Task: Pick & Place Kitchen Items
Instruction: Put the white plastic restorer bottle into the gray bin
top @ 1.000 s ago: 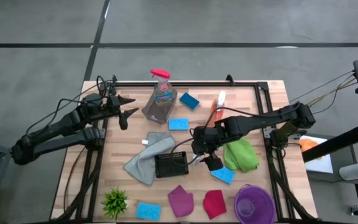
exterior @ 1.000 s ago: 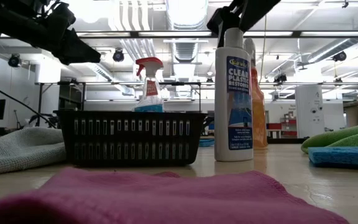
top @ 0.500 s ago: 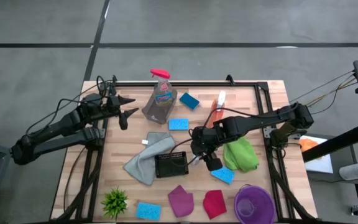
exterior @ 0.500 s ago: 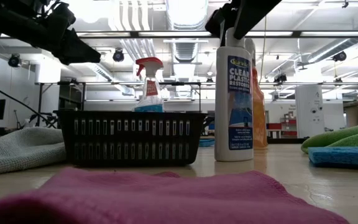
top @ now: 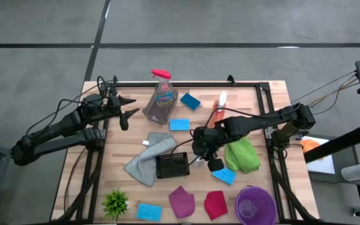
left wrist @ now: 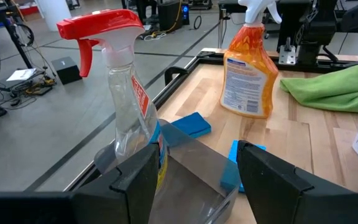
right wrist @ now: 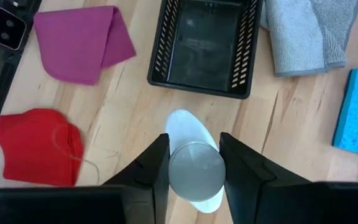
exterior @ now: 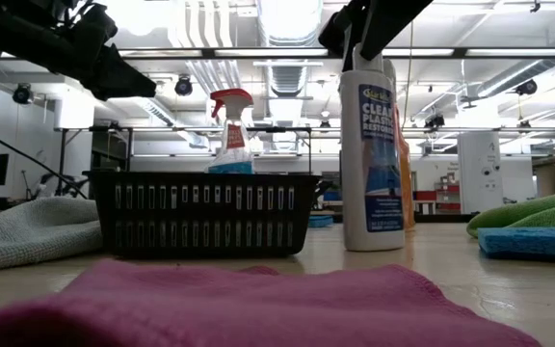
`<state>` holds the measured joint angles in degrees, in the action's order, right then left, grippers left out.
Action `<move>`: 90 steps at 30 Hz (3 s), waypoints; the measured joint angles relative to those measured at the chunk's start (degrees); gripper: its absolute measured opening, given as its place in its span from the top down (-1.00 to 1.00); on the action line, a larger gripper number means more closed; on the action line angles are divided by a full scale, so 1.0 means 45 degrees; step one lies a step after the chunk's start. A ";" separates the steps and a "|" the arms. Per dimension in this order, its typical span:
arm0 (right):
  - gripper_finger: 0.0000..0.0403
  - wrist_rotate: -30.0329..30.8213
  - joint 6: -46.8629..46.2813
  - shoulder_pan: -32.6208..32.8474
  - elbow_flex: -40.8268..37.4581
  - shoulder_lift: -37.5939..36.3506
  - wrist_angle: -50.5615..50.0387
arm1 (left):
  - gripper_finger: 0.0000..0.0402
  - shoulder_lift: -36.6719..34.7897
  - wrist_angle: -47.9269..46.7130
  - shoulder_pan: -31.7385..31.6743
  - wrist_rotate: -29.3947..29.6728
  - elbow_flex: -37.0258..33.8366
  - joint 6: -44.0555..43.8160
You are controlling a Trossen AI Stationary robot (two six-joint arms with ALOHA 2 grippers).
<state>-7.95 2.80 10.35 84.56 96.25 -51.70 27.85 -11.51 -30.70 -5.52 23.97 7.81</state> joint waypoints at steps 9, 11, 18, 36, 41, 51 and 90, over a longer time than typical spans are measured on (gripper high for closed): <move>0.46 -0.0013 -0.0050 0.0065 0.0665 -0.0010 0.0390 | -0.08 0.0000 0.0000 0.0000 0.0000 0.0000 0.0010; 0.46 -0.0030 -0.0050 0.0067 0.0824 -0.0010 0.0456 | -0.08 -0.0003 0.0000 0.0000 0.0000 0.0000 0.0010; 0.45 -0.0057 -0.0050 0.0067 0.1665 -0.0200 0.0460 | -0.08 0.0000 0.0000 -0.0005 0.0000 0.0000 0.0024; 0.45 -0.0868 0.0475 -0.0217 -0.1876 -0.1025 1.0638 | -0.08 -0.0007 0.0000 0.0000 -0.0005 0.0000 0.0005; 0.45 -0.0794 0.0148 -0.0837 -0.3339 -0.1025 1.3314 | -0.08 -0.0163 -0.0168 0.0000 -0.0005 0.0000 -0.0003; 0.45 -0.0031 0.0162 -0.2627 -0.3189 -0.1030 1.3436 | -0.08 -0.1501 -0.0743 -0.0005 -0.0005 0.0000 0.0090; 0.45 0.1555 0.1344 -0.6490 0.4661 0.5513 0.7520 | -0.08 -0.1752 -0.0845 0.0000 -0.0005 0.0000 -0.0049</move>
<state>-0.95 8.84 -18.85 105.54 121.05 -17.86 19.97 -15.31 -30.70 -5.54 23.97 7.60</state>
